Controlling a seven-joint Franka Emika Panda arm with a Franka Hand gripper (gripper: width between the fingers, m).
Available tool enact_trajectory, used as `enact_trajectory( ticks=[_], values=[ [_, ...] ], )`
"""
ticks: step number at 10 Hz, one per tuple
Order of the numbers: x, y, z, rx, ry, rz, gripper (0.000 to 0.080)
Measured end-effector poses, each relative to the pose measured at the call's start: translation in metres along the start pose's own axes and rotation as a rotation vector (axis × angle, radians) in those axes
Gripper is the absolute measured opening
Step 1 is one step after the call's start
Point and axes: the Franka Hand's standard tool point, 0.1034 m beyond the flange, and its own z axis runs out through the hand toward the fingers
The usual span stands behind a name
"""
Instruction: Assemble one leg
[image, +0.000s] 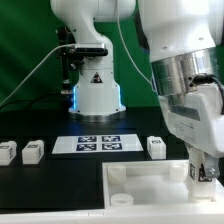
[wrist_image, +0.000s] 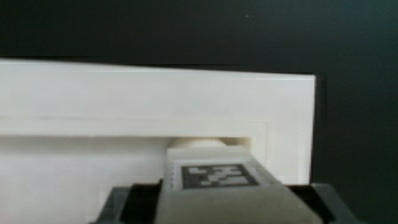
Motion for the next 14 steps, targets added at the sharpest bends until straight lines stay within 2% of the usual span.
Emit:
enact_trajectory(
  ticks=[1,2,3,4,5,6,9,10,11,12,14],
  values=[
    [0.0002,0.0,0.0,0.0,0.0,-0.046,0.0293],
    [-0.0002,0.0004,0.0005,-0.001,-0.001,-0.068,0.0361],
    [-0.0007,0.0005,0.0007,-0.001,-0.002,-0.068,0.0553],
    [-0.0015,0.0028,0.0012,-0.021,-0.004,-0.203,0.0553],
    [-0.0004,0.0036,0.0008,-0.039,-0.004,-0.411,0.0623],
    [0.0019,0.0035,0.0002,-0.05,-0.005,-0.574,0.0644],
    [0.0053,0.0032,0.0005,-0.052,-0.01,-0.881,0.0648],
    [0.005,0.0043,0.0008,-0.069,-0.011,-1.003,0.0649],
    [0.0014,0.0041,0.0008,-0.124,-0.013,-1.187,0.0649],
    [-0.0005,-0.0016,0.001,-0.143,-0.007,-1.325,0.0649],
    [0.0025,-0.0009,0.0022,-0.136,-0.002,-1.297,0.0649]
  ],
)
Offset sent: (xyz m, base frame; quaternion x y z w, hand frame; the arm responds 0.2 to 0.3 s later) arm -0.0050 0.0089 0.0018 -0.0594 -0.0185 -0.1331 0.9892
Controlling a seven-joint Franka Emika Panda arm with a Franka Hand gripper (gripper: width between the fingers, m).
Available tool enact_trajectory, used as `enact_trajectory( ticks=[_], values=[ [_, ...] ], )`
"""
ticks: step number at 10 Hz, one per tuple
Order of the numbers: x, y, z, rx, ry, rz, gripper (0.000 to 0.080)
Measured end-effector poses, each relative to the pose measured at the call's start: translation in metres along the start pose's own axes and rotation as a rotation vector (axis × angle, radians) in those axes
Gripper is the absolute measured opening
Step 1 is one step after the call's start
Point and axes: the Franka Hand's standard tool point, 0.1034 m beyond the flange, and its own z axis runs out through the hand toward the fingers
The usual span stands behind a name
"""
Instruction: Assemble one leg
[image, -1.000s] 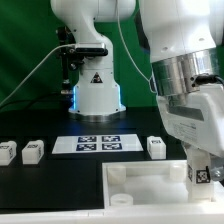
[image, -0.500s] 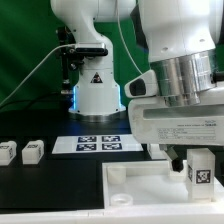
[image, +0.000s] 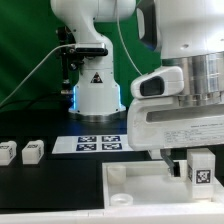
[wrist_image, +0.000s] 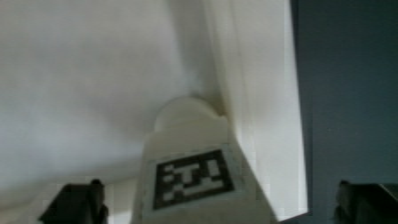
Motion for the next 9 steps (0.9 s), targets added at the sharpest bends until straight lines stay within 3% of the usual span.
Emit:
enact_trajectory(
  ticks=[2,3,4,5,8,9],
  values=[
    [-0.0001,-0.0002,0.0001,0.0,0.0,-0.001,0.0411],
    [-0.0014,0.0006,0.0009,0.003,-0.006,0.144,0.0411],
    [-0.0013,0.0047,0.0019,-0.002,-0.009,0.25,0.0289],
    [-0.0012,0.0057,0.0021,-0.004,-0.009,0.306,0.0282],
    [-0.0009,0.0036,0.004,0.003,-0.001,0.845,0.0272],
    [-0.0011,0.0031,0.0045,0.029,0.014,1.061,0.0272]
  ],
)
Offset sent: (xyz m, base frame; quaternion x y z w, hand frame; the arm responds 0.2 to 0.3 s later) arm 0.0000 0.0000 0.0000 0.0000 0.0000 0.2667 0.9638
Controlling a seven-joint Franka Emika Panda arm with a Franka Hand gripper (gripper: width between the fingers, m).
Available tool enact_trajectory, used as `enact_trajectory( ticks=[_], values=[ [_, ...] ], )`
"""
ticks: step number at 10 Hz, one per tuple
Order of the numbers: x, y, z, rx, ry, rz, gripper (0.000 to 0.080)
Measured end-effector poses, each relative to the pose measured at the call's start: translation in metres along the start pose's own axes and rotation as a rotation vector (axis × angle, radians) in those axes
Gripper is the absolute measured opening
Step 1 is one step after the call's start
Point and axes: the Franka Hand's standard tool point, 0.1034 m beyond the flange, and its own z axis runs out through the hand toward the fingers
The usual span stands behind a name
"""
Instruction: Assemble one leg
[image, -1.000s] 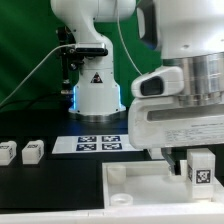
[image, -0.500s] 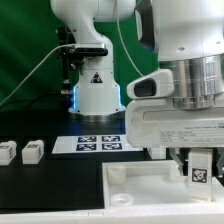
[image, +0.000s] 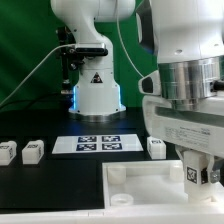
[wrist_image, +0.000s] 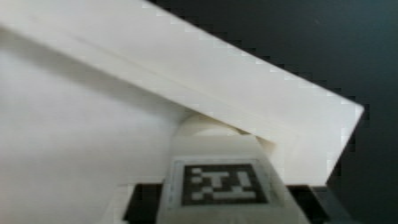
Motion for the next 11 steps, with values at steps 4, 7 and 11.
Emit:
enact_trajectory(
  ticks=[4,7,11],
  values=[
    [-0.0021,0.0007,0.0011,0.059,0.0,0.263,0.0272],
    [0.0025,0.0001,-0.0005,0.041,0.002,-0.171,0.0576],
    [0.0033,0.0033,0.001,0.017,0.002,-0.637,0.0649]
  ],
)
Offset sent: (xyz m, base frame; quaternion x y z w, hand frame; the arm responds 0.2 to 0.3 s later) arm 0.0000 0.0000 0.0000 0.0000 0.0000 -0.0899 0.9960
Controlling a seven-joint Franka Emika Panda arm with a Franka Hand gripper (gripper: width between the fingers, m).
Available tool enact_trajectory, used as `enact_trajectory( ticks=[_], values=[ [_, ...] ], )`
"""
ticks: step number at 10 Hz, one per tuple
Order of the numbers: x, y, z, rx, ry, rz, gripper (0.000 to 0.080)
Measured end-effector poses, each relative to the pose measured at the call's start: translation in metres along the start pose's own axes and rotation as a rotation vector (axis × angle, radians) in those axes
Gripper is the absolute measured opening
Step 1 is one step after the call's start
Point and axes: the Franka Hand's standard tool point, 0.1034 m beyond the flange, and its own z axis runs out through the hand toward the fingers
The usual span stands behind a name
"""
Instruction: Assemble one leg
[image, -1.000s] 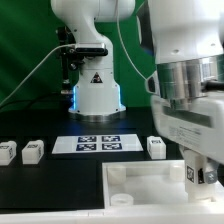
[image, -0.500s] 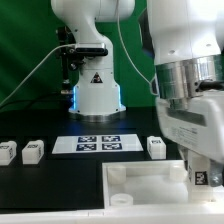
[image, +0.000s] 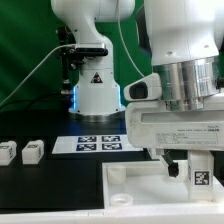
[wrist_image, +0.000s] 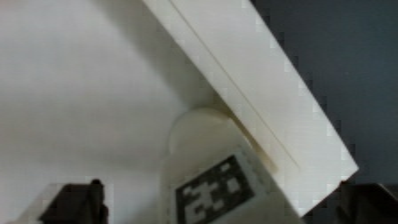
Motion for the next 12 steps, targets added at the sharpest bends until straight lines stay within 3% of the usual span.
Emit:
enact_trajectory(
  ticks=[1,3,4,6,7,8,10,12],
  values=[
    [-0.001,-0.001,0.0,-0.003,0.001,-0.06,0.0649],
    [-0.013,-0.011,0.002,-0.109,-0.018,-0.412,0.0649],
    [-0.012,-0.012,0.002,-0.088,-0.013,-0.354,0.0649],
    [-0.011,-0.01,0.002,-0.087,-0.013,-0.294,0.0378],
    [-0.01,-0.008,0.003,-0.091,-0.011,-0.2,0.0378],
    [-0.01,-0.004,0.004,-0.098,-0.008,-0.07,0.0287],
    [-0.004,-0.004,0.003,-0.09,-0.017,0.129,0.0287],
    [-0.004,-0.01,0.005,-0.088,-0.013,0.548,0.0287]
  ],
)
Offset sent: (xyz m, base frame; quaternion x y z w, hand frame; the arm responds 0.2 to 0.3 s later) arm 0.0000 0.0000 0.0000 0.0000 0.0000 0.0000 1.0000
